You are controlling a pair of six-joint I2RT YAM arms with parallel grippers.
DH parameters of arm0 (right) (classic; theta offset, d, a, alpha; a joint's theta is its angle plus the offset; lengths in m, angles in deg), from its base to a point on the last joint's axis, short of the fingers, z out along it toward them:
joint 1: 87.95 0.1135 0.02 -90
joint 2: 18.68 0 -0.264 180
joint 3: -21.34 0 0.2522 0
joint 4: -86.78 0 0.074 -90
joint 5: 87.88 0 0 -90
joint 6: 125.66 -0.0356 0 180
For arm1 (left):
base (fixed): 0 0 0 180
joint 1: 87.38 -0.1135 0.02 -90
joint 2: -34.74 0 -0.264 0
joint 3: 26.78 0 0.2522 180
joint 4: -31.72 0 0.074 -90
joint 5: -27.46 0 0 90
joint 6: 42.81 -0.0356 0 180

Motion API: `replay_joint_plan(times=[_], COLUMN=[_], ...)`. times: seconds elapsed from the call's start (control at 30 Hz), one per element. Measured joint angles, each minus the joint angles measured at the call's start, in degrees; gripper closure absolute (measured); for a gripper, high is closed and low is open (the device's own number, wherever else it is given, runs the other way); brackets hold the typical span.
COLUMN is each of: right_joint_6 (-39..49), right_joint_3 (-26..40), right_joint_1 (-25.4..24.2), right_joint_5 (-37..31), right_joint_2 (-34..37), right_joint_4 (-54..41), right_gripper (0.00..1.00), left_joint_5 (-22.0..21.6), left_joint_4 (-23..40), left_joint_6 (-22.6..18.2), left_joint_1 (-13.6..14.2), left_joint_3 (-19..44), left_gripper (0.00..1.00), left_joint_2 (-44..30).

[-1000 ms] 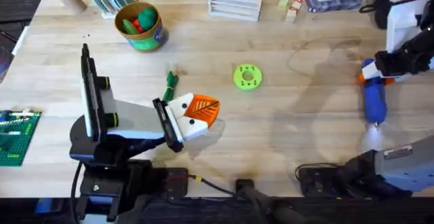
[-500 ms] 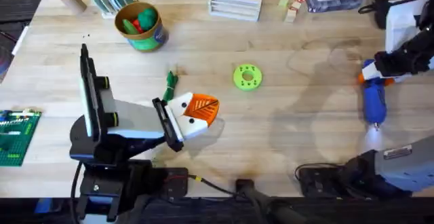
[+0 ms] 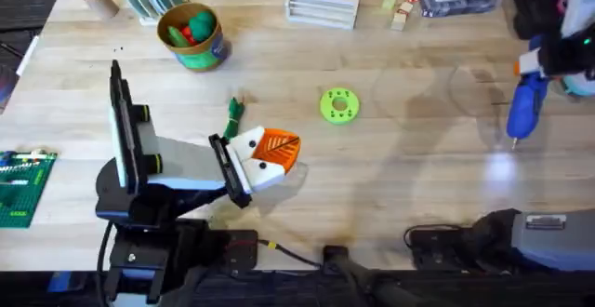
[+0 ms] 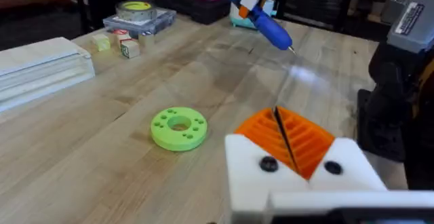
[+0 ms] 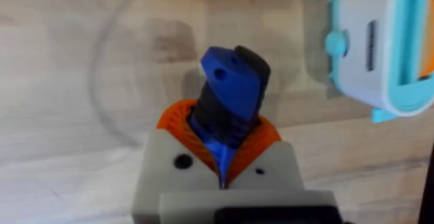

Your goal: Pick up the gripper from the table and insert it into the empty holder that is missing its gripper. Then pick up a screw, insert it into the mounting hole, and use the screwdriver to tighten it. Finally, clean up the table by picking up the vegetable and placing it into the bucket.

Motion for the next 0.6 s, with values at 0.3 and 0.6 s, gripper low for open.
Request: replay_joint_plan(times=[0.3, 0.6], right_joint_6=[-5.7, -13.7], right_joint_3=[0.0, -1.2], right_joint_1=[4.9, 22.2], right_joint_5=[10.4, 14.9], right_joint_2=[-14.7, -24.6], right_joint_4=[4.6, 14.5], right_gripper=[0.975, 0.975], left_joint_5=[0.0, 0.0], left_joint_4=[0.0, 0.0], left_joint_6=[0.0, 0.0], left_joint_1=[0.0, 0.0], left_joint_3=[0.0, 0.0], left_gripper=[0.988, 0.988], left_joint_2=[0.0, 0.0])
